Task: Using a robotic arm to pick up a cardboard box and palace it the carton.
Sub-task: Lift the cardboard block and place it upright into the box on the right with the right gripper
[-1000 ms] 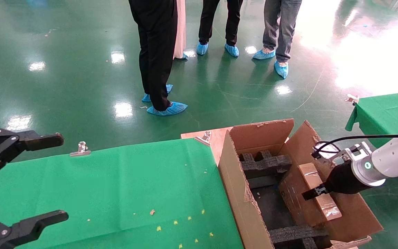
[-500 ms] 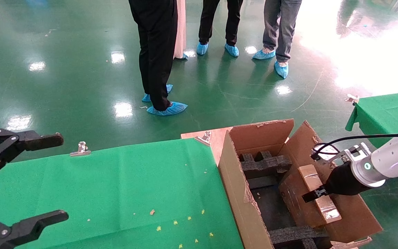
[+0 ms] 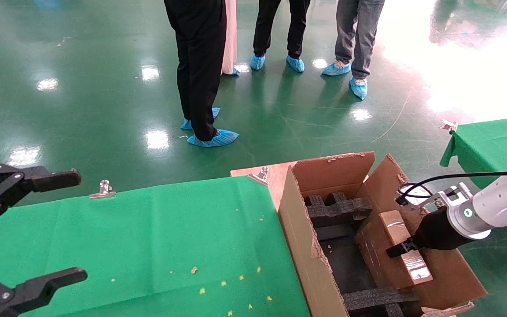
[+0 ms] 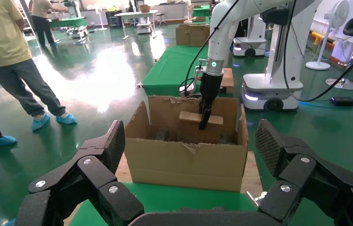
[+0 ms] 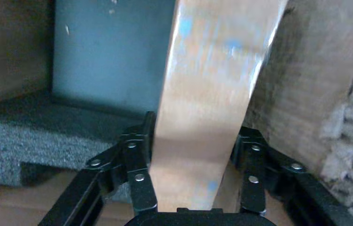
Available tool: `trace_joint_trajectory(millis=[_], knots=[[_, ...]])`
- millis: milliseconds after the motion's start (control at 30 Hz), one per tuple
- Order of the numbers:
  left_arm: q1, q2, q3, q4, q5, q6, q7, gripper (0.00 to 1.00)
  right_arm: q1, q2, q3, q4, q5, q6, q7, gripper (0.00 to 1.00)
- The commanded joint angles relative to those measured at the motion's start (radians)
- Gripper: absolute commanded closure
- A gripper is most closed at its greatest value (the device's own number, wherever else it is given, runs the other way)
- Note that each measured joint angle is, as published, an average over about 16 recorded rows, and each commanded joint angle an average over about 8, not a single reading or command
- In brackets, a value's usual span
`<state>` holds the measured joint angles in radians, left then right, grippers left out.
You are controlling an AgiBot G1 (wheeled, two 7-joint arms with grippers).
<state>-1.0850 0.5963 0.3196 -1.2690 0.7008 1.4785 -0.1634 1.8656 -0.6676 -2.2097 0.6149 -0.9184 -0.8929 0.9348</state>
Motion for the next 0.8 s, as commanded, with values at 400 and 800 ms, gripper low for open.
trace_joint_trajectory(millis=[400,800], knots=[[0.000,0.000,0.000,0.000,0.000,0.000,0.000,0.00,0.035,0.018,0.004,0.011,-0.009,0.006,-0.010,0.00],[0.000,0.000,0.001,0.000,0.000,0.000,0.000,0.00,0.171,0.038,0.049,0.062,-0.019,0.044,-0.065,0.00]])
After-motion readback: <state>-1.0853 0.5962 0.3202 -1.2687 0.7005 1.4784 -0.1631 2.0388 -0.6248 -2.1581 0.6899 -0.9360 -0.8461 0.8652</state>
